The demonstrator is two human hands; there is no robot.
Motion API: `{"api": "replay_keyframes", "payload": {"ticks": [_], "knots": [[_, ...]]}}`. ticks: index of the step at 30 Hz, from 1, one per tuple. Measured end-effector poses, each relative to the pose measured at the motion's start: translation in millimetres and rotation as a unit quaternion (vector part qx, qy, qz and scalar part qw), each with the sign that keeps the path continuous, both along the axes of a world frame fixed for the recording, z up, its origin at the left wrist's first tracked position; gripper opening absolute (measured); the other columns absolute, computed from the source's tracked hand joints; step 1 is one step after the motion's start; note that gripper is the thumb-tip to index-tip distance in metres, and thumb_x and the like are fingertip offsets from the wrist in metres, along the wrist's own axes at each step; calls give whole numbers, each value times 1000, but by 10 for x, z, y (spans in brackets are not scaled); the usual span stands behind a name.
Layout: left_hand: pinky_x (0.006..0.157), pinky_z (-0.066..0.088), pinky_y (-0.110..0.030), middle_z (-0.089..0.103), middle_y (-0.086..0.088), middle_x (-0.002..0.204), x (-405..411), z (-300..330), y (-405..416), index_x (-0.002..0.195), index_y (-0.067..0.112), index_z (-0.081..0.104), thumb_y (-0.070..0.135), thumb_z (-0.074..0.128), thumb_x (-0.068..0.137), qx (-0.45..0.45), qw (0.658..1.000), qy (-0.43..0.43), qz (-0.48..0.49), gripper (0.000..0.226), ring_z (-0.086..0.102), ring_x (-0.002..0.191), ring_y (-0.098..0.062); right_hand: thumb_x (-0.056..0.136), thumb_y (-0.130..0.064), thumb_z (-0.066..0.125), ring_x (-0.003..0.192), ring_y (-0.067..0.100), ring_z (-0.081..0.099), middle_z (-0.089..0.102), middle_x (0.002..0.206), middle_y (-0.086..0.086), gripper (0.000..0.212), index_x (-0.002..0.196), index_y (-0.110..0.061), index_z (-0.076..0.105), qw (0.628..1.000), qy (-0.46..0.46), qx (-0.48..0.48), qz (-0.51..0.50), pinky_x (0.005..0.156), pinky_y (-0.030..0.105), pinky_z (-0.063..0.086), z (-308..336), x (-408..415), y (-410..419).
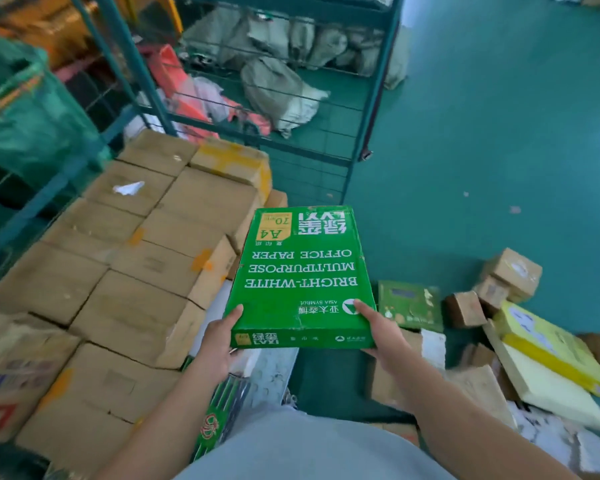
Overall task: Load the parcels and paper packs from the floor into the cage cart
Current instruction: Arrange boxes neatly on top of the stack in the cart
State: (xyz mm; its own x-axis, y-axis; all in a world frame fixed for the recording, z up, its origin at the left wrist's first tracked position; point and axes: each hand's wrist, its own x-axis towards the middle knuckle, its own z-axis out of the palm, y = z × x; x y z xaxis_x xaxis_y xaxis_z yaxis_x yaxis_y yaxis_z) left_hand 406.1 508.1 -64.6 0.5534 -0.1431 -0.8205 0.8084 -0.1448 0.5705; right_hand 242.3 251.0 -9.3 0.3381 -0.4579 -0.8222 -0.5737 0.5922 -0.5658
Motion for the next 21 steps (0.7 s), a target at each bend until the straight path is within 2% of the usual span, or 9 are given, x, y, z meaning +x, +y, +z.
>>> {"api": "replay_keyframes", "payload": {"ticks": [3, 6, 7, 11, 15, 16, 19, 21], "knots": [[97, 55, -49, 69, -19, 118, 181, 13, 207, 109, 11, 64, 35, 73, 94, -6, 998, 3, 62, 30, 65, 104, -34, 86, -41, 81, 86, 25, 76, 78, 97, 11, 42, 106, -6, 67, 999, -7, -16, 47, 65, 33, 59, 43, 436, 73], [78, 60, -42, 69, -18, 124, 337, -3, 495, 128, 11, 56, 41, 79, 86, -18, 990, 9, 139, 57, 67, 108, -34, 87, -41, 79, 83, 22, 75, 78, 93, 9, 37, 102, -9, 68, 992, -15, -34, 118, 66, 33, 59, 123, 927, 216], [74, 58, -40, 68, -18, 124, 345, 10, 522, 130, 11, 54, 41, 79, 86, -20, 989, 10, 147, 59, 67, 105, -33, 88, -40, 78, 84, 23, 74, 78, 93, 9, 36, 102, -9, 69, 990, -18, -37, 131, 69, 34, 59, 131, 997, 225], [73, 58, -38, 70, -18, 120, 425, -13, 741, 127, 11, 56, 42, 79, 85, -30, 976, 9, 216, 58, 67, 99, -32, 89, -41, 77, 91, 27, 75, 78, 98, 11, 40, 107, -7, 69, 978, -21, -42, 203, 81, 38, 60, 111, 1502, 317], [93, 59, -49, 74, -17, 115, 464, -75, 907, 127, 9, 61, 47, 82, 79, -17, 961, 8, 276, 64, 70, 107, -37, 89, -43, 76, 91, 26, 75, 78, 99, 11, 41, 108, -7, 70, 960, -16, -35, 278, 72, 34, 58, 88, 2007, 400], [92, 60, -49, 75, -16, 114, 475, -84, 939, 127, 9, 60, 47, 81, 80, -14, 954, 12, 300, 64, 71, 107, -37, 89, -45, 76, 92, 26, 75, 78, 100, 11, 43, 109, -7, 70, 952, -11, -37, 302, 71, 33, 57, 65, 2157, 429], [74, 61, -43, 72, -17, 118, 499, -88, 988, 128, 9, 57, 43, 79, 86, -7, 937, 15, 349, 59, 70, 106, -36, 89, -43, 77, 88, 26, 74, 77, 102, 13, 45, 110, -4, 69, 939, -4, -20, 342, 64, 30, 57, -43, 2501, 482], [74, 59, -42, 70, -19, 120, 540, -92, 1017, 127, 10, 57, 43, 79, 86, -1, 924, 21, 383, 57, 69, 108, -37, 89, -42, 77, 86, 26, 74, 77, 103, 14, 44, 109, -4, 69, 928, 0, -9, 373, 62, 29, 57, -107, 2737, 508]]}}
